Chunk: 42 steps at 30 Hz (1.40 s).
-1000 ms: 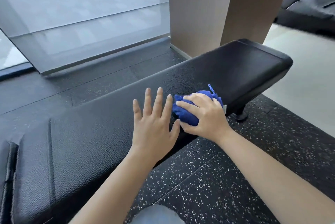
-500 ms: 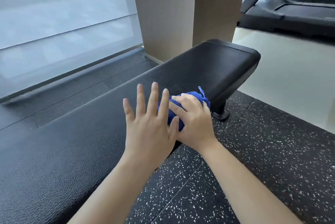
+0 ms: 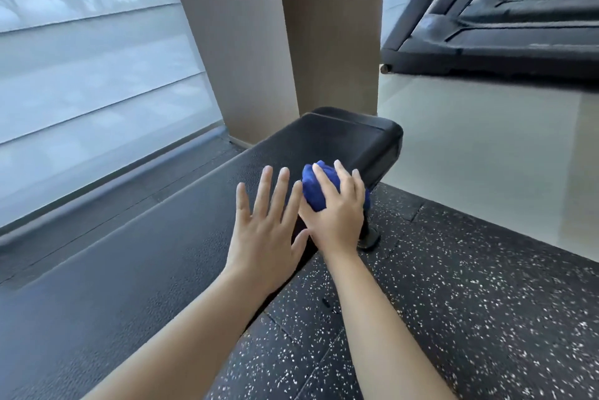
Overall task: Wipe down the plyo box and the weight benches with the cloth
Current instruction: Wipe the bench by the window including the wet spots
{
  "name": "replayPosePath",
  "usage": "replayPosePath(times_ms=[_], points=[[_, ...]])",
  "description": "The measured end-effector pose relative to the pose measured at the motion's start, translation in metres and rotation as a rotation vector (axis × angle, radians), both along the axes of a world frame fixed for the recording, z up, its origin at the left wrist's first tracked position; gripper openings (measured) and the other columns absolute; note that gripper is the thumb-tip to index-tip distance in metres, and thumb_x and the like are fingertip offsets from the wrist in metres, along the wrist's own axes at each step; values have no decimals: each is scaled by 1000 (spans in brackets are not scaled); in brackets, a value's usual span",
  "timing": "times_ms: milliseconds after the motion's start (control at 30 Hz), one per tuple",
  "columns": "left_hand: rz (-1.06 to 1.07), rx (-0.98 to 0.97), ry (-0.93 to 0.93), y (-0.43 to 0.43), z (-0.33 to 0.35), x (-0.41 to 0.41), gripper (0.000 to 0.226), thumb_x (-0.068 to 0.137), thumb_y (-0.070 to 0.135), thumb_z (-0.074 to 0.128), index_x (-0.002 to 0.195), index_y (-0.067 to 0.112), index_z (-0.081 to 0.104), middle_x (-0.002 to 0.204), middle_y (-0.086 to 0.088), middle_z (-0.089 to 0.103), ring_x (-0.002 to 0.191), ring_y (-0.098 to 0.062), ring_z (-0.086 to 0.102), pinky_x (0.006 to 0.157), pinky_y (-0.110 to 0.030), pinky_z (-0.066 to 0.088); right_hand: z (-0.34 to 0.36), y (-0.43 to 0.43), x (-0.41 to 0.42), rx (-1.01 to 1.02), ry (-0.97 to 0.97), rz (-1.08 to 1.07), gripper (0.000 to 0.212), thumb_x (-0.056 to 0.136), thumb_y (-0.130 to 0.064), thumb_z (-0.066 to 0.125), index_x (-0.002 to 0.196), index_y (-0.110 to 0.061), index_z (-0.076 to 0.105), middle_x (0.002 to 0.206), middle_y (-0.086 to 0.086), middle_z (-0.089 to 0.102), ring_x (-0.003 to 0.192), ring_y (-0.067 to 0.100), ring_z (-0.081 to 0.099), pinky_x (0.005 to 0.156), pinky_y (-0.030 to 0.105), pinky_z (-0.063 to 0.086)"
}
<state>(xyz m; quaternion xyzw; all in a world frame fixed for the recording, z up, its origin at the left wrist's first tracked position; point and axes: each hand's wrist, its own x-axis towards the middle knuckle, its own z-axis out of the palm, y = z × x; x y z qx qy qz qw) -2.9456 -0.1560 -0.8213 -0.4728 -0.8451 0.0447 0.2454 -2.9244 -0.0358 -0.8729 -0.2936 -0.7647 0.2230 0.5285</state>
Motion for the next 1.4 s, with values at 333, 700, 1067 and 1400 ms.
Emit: replayPosePath(times_ms=[333,700,1067,1400], points=[[111,42,-41,5,-7,-4,74,86,54,31,142,5,31,151,-12,24,140,-30,12,107,-53,-5,-7,32,-9,-13,125,-74,45,76,-48,57,107,-19,70,117,10,61,113,38,52,85,42,47],[84,55,-71,10,-15,-10,77,86,59,26,140,7,37,149,-11,30,138,-30,20,105,-58,8,6,138,-26,-202,-85,-95,40,79,-46,61,114,-29,65,128,1,52,125,30,39,80,56,49],[95,47,-107,8,-15,-8,77,88,62,20,141,7,36,149,-9,30,139,-28,19,106,-56,7,-10,125,-26,-136,199,-66,45,75,-46,57,104,-14,71,114,15,59,103,39,55,94,38,38],[62,87,-101,14,-18,-13,78,88,64,17,136,8,43,144,-10,39,136,-28,23,102,-60,16,1,172,-29,-374,220,-36,46,77,-42,60,115,-17,67,123,9,54,111,31,49,98,42,40]])
